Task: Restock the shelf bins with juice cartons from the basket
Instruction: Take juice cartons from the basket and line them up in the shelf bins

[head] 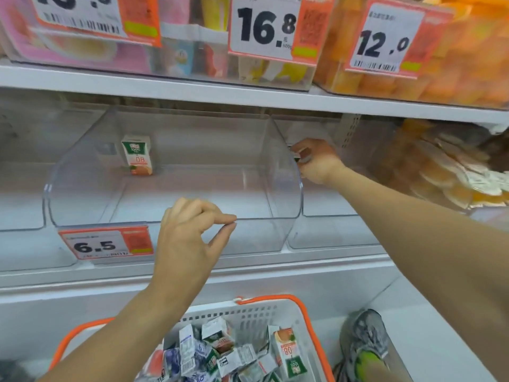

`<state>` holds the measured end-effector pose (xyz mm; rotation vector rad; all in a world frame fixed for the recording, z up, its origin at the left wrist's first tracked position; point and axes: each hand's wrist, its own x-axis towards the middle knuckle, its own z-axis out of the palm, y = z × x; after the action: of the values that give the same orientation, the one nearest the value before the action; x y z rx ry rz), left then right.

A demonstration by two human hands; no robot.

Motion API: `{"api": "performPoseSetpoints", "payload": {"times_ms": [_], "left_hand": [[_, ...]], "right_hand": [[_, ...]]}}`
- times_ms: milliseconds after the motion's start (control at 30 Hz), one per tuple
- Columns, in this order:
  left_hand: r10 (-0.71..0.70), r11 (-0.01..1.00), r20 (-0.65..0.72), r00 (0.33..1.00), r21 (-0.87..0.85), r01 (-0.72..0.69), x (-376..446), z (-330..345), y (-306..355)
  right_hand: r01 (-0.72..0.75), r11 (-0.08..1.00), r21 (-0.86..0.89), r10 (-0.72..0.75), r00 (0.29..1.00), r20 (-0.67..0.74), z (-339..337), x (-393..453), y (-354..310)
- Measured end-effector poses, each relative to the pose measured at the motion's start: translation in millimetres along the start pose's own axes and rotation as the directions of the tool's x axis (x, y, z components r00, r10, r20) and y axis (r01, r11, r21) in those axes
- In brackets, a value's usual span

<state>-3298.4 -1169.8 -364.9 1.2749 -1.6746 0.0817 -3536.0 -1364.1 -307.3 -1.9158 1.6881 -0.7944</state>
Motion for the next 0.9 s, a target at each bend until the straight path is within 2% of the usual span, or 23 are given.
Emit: {"api": "performPoseSetpoints", "payload": {"times_ms": [67, 167, 233, 400, 500, 567, 633, 700, 733, 767, 833, 900], "left_hand": [[0.0, 1.0, -0.002, 1.0, -0.008, 0.0, -0.4, 0.0, 0.9], [-0.006, 1.0, 0.0, 1.0, -0.014, 0.006, -1.1, -0.4, 2.0], [-0.006, 1.0, 0.005, 1.0, -0.019, 0.006, -1.6, -1.0, 2.3], [0.015, 0.999, 0.017, 1.0, -0.034, -0.015, -3.0, -7.9, 5.7], [0.102, 0.995, -0.066, 0.993, -0.018, -0.103, -8.1, -11.8, 8.3], [0.109, 0.993, -0.113, 0.988, -0.029, -0.113, -16.6, -12.5, 11.1], [0.094, 0.993, -0.08, 0.992, -0.065, -0.099, -32.6, -10.4, 14.9], [0.056, 0.994, 0.054, 0.997, -0.1, -0.05, -54.5, -6.2, 16.2], [0.003, 0.994, 0.167, 0.986, -0.111, 0.016, -66.9, -4.6, 14.7], [-0.078, 0.989, 0.304, 0.949, -0.099, 0.113, -79.6, -3.9, 11.1], [-0.307, 0.931, 0.536, 0.787, -0.001, 0.364, -108.8, -3.1, -4.3], [-0.537, 0.804, 0.594, 0.599, 0.146, 0.576, -142.1, -6.1, -24.4]], "right_hand": [[0.01, 0.994, -0.11, -0.009, 1.0, 0.006, 6.0, 3.0, 3.8], [-0.032, 0.997, -0.066, 0.033, 0.999, 0.008, 0.6, -5.7, 8.5], [-0.022, 0.994, -0.107, 0.015, 0.998, -0.065, -11.7, -21.2, 6.0], [0.115, 0.992, 0.061, -0.089, 0.943, -0.32, -52.7, -104.7, -18.8], [0.253, 0.948, 0.195, -0.177, 0.925, -0.336, -58.0, -178.5, -37.9], [0.239, 0.917, 0.32, -0.171, 0.959, -0.226, -43.6, -217.4, -41.0], [0.096, 0.906, 0.412, -0.103, 0.995, -0.005, -13.9, -241.6, -36.6], [-0.097, 0.9, 0.424, -0.006, 0.972, 0.234, 22.0, -253.6, -24.9], [-0.172, 0.903, 0.393, 0.039, 0.946, 0.323, 40.5, -257.5, -17.7], [-0.218, 0.915, 0.339, 0.076, 0.92, 0.384, 58.4, -260.3, -9.6], [-0.215, 0.961, 0.174, 0.113, 0.88, 0.461, 92.0, -265.0, 8.2], [-0.181, 0.983, 0.01, 0.148, 0.831, 0.536, 119.7, -268.7, 27.9]]}}
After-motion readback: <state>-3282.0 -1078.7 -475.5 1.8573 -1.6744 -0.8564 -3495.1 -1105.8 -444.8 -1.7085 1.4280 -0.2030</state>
